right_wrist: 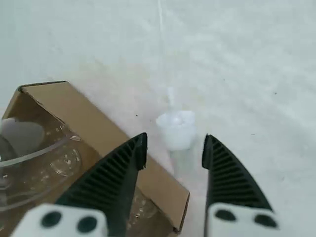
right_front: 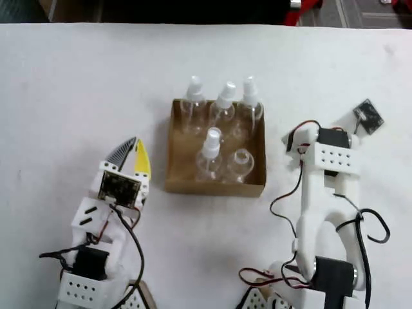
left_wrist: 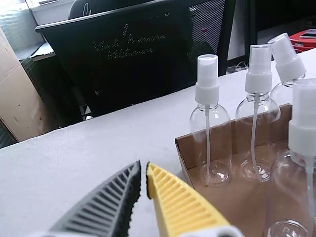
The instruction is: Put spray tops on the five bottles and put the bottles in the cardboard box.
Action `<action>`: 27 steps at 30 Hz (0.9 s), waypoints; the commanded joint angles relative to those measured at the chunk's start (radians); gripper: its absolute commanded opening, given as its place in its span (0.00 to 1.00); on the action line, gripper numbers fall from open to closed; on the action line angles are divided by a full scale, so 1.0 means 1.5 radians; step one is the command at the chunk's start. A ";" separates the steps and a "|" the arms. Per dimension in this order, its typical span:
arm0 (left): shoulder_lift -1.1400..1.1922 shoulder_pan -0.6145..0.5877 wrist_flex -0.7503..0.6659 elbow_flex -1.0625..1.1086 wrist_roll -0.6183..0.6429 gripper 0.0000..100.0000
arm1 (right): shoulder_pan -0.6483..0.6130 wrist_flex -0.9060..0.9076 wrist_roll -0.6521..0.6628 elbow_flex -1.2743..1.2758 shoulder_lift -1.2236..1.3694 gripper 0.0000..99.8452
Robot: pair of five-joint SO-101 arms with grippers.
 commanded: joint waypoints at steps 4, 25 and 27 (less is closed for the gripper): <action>-0.012 0.007 0.003 -0.002 -0.005 0.02 | 0.007 0.021 0.053 -0.032 -0.026 0.19; -0.012 0.007 0.002 -0.002 -0.006 0.02 | 0.055 -0.024 1.256 -0.121 -0.012 0.18; -0.012 0.007 0.002 -0.002 -0.006 0.02 | 0.037 -0.125 1.221 -0.081 -0.001 0.17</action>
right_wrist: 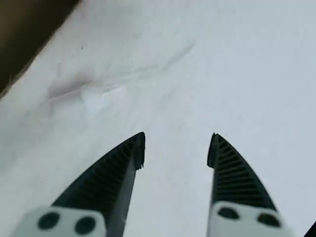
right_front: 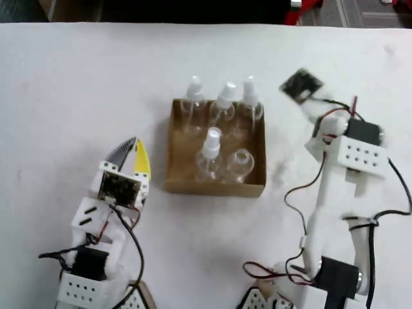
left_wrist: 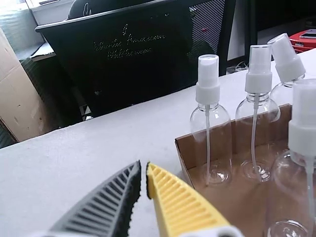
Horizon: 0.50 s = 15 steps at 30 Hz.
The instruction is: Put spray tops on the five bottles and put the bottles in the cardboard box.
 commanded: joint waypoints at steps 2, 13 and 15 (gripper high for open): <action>-0.012 0.007 0.002 -0.002 -0.006 0.02 | -0.039 -0.234 -0.075 0.053 0.018 0.08; -0.012 0.004 0.002 -0.002 -0.006 0.02 | -0.023 -0.468 -0.302 0.010 0.255 0.02; -0.012 0.005 0.002 -0.002 -0.006 0.02 | -0.010 -0.468 -0.302 -0.020 0.311 0.02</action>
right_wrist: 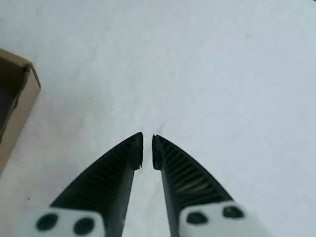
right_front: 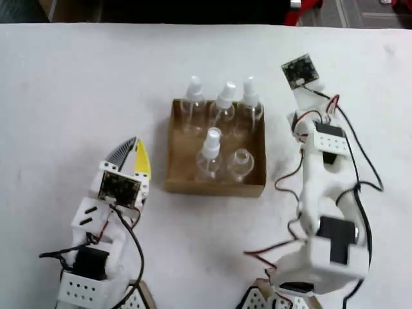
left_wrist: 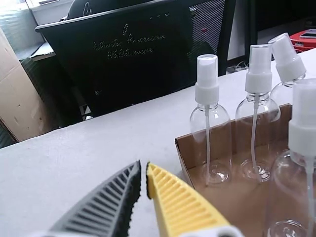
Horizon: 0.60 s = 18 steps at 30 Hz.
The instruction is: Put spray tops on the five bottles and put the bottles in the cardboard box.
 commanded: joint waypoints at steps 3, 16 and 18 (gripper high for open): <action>-0.012 0.005 0.002 -0.002 -0.006 0.02 | 0.042 -0.014 -0.008 -0.097 0.120 0.02; -0.012 0.006 0.002 -0.002 -0.006 0.02 | 0.124 0.118 0.195 -0.151 0.187 0.02; -0.012 0.004 0.002 -0.002 -0.006 0.02 | 0.146 0.148 0.237 -0.147 0.174 0.02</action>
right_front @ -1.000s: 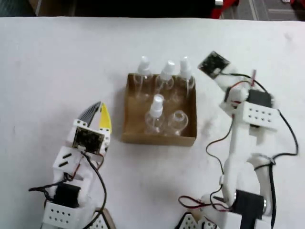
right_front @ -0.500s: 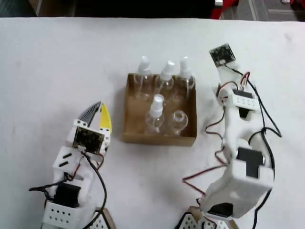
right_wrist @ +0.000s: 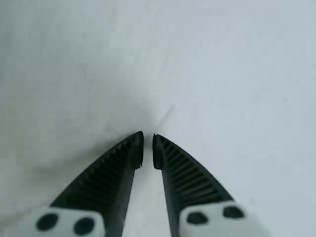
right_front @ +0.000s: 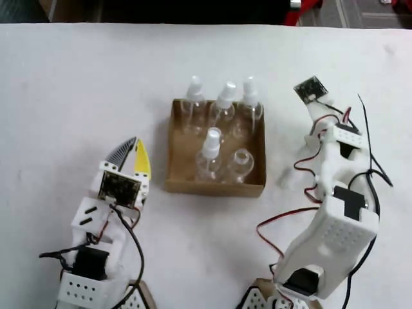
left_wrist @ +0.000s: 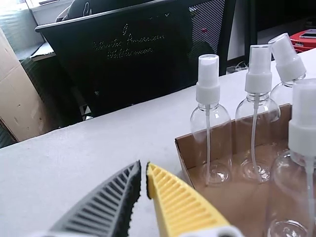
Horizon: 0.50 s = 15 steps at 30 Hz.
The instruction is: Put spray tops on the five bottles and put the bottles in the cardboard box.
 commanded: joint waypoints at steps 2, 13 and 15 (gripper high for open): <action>-0.012 0.004 0.002 -0.002 -0.006 0.02 | 0.062 0.088 0.144 -0.014 -0.031 0.02; -0.012 0.006 0.002 -0.002 -0.006 0.02 | 0.242 0.345 0.510 -0.014 -0.139 0.02; -0.012 0.006 0.002 -0.002 -0.006 0.02 | 0.259 0.345 0.510 -0.014 -0.157 0.02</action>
